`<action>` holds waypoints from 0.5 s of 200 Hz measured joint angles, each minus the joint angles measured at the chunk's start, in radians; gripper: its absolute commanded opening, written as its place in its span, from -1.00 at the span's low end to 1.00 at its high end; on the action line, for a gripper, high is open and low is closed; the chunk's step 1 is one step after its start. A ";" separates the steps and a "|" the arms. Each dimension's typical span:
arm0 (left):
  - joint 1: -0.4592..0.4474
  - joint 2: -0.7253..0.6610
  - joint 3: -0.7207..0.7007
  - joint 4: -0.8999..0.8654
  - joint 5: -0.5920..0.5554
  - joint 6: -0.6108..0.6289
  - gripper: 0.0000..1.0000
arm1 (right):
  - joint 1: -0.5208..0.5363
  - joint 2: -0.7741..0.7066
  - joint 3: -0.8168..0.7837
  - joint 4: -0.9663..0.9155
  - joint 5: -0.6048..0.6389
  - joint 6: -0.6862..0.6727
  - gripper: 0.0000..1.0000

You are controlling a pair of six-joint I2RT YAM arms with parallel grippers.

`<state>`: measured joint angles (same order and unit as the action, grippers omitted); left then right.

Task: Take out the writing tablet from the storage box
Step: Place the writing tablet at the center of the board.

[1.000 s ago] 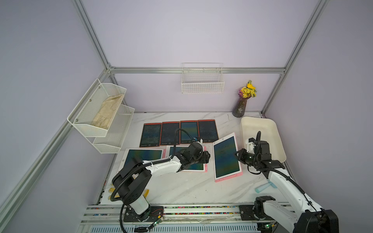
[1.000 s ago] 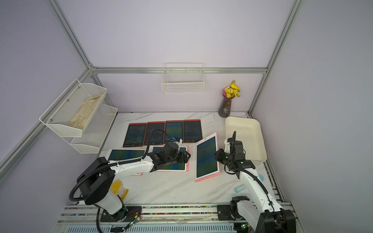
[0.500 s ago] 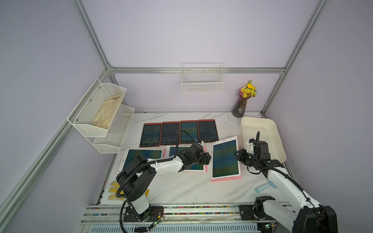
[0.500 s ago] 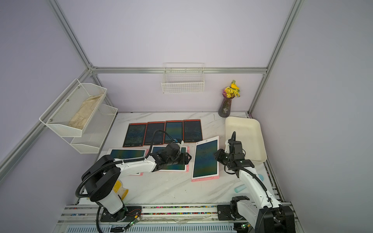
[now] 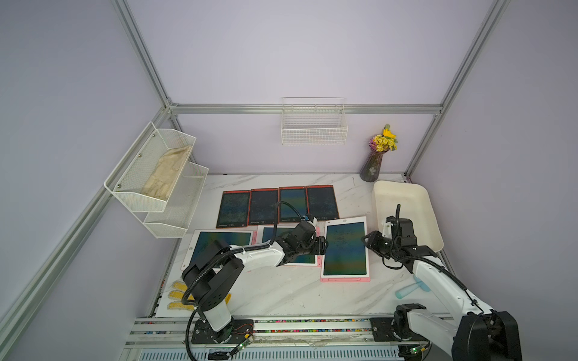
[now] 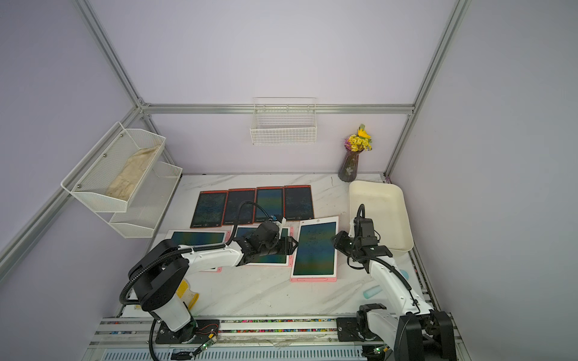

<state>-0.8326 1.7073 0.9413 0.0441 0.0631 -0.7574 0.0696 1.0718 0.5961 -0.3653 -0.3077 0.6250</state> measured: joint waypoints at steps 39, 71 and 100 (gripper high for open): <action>-0.002 0.034 0.000 0.011 0.029 -0.018 0.34 | 0.000 0.001 0.000 0.008 0.010 0.005 -0.15; -0.010 0.039 0.000 0.022 0.043 -0.028 0.33 | 0.000 0.020 0.000 0.019 0.024 0.007 -0.14; -0.019 0.043 0.000 0.029 0.054 -0.036 0.33 | 0.000 0.060 0.000 0.044 0.030 0.007 -0.11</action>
<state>-0.8520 1.7500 0.9413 0.0727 0.1169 -0.7933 0.0696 1.1313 0.5961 -0.3210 -0.2775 0.6319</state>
